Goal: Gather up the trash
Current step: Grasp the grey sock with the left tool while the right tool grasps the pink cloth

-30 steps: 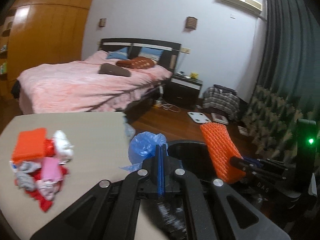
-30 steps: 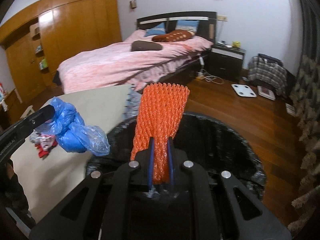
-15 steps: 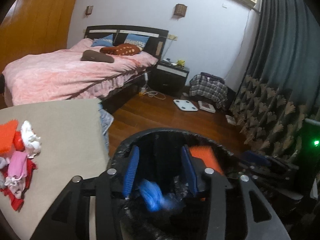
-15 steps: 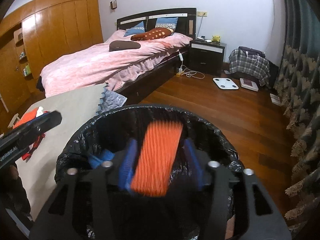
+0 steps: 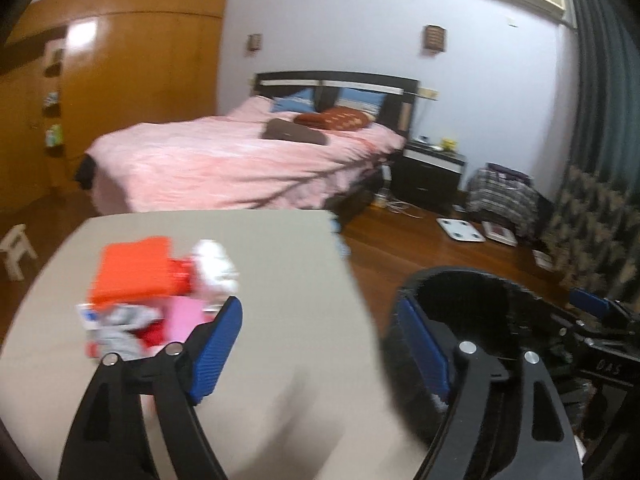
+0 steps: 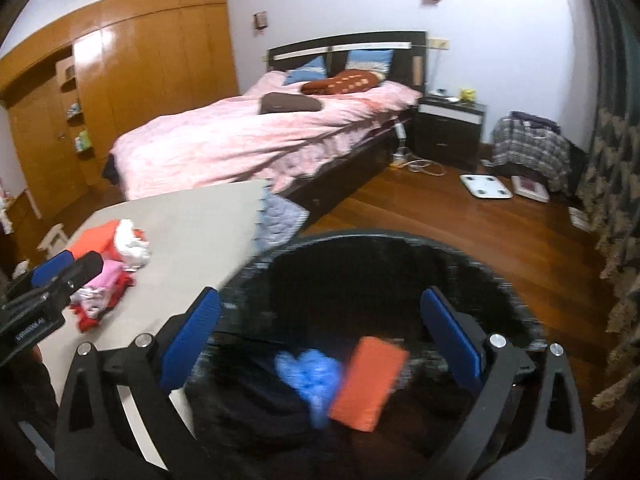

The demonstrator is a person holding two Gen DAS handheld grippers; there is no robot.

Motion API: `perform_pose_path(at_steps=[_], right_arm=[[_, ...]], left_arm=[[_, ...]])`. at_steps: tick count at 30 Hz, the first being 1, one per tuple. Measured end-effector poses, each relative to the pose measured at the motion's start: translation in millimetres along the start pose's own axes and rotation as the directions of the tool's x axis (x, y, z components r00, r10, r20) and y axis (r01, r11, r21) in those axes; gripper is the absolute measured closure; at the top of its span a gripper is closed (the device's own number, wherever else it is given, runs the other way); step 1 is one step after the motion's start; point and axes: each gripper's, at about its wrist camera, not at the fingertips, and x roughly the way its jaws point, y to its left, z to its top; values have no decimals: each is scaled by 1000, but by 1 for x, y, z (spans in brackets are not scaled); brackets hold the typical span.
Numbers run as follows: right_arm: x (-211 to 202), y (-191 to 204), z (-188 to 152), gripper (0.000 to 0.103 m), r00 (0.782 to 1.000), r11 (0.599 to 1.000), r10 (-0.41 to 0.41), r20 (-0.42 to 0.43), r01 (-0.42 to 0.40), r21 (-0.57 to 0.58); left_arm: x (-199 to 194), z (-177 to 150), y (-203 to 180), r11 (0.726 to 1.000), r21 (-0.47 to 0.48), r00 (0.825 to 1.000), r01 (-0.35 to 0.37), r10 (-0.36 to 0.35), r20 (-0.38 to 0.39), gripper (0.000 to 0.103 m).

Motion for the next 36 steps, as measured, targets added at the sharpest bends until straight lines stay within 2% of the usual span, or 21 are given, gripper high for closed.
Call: perform_pose_path(at_steps=[4,7,14,20,24,32,36], right_arm=[[8,40,5,5,998,997,65,6,-65,-45],[14,70,7,5,993,989,114,7,-113,-91],[31,124,10,6,983,968,184,-3,-181,-174],[48,147,9,6,979,958,204,-26,-205,-199],[56,153,5,6,978,954,206,-40,-210,-212],[67,164,-1,6,975,947,212,-65,-222,-231],[72,169,-2,6,973,946,219,-75,-231,-229]], left_arm=[[-12,-6,34,995,-13,994,-103,104,15,24],[-16,-12,62,983,-31,983,-181,182,14,24],[-6,-25,108,958,-77,961,-276,274,-42,26],[15,-37,127,956,-95,958,-278,269,-100,32],[23,-40,135,957,-110,960,-267,255,-111,33],[34,-48,140,966,-123,967,-228,210,-143,56],[31,-47,141,964,-125,967,-235,219,-132,59]])
